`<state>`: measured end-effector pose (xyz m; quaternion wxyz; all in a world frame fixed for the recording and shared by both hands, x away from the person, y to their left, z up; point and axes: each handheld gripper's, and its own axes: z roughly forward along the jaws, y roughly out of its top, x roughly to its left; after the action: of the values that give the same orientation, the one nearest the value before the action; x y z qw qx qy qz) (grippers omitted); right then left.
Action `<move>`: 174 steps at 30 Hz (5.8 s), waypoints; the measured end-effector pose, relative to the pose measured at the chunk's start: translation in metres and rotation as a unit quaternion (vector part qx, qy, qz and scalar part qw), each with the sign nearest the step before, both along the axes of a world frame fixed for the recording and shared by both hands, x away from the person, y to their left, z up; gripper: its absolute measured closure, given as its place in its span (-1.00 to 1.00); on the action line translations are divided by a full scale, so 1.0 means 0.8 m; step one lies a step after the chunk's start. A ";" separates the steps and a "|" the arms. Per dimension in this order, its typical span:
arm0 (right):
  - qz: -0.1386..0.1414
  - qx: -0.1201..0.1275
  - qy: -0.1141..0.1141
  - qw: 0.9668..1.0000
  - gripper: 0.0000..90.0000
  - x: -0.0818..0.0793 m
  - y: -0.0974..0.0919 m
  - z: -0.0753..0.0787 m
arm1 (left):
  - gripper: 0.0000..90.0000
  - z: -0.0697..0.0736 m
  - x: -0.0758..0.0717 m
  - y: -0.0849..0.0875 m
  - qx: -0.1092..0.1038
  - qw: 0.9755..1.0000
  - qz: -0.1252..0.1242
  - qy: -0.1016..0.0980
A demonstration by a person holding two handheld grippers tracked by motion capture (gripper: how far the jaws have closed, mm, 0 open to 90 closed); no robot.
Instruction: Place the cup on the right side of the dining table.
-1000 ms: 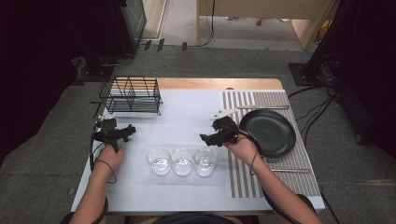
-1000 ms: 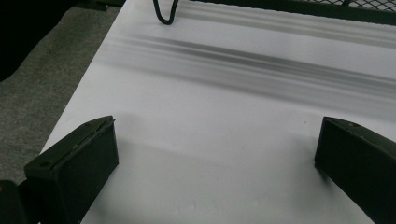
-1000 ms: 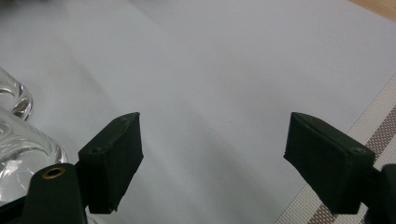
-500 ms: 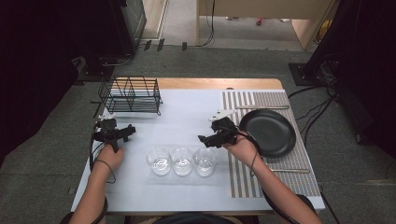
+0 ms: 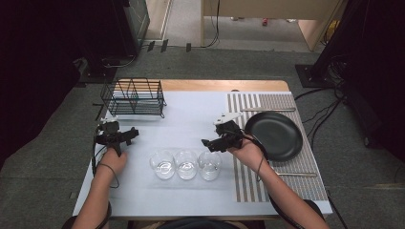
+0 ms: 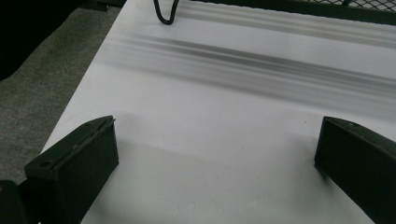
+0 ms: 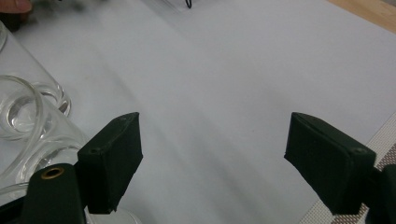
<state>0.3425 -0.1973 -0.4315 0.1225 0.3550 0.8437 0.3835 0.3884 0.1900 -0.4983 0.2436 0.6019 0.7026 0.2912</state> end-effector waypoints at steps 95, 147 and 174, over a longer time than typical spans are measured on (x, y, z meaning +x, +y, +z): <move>0.234 0.007 0.027 0.972 -0.99 -0.039 0.032 -0.006 | -1.00 0.000 0.001 0.000 0.000 1.000 0.000 0.001; 0.284 -0.059 0.048 0.956 -0.74 -0.045 0.033 -0.030 | -1.00 0.000 0.001 0.000 0.000 1.000 0.000 0.001; 0.270 -0.041 0.052 0.961 -0.57 -0.042 0.029 -0.021 | -1.00 0.000 0.001 0.000 0.000 1.000 0.000 0.001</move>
<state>0.3089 -0.1744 -0.4486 -0.0153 0.1284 0.9283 0.3486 0.3890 0.1901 -0.4982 0.2426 0.6021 0.7031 0.2902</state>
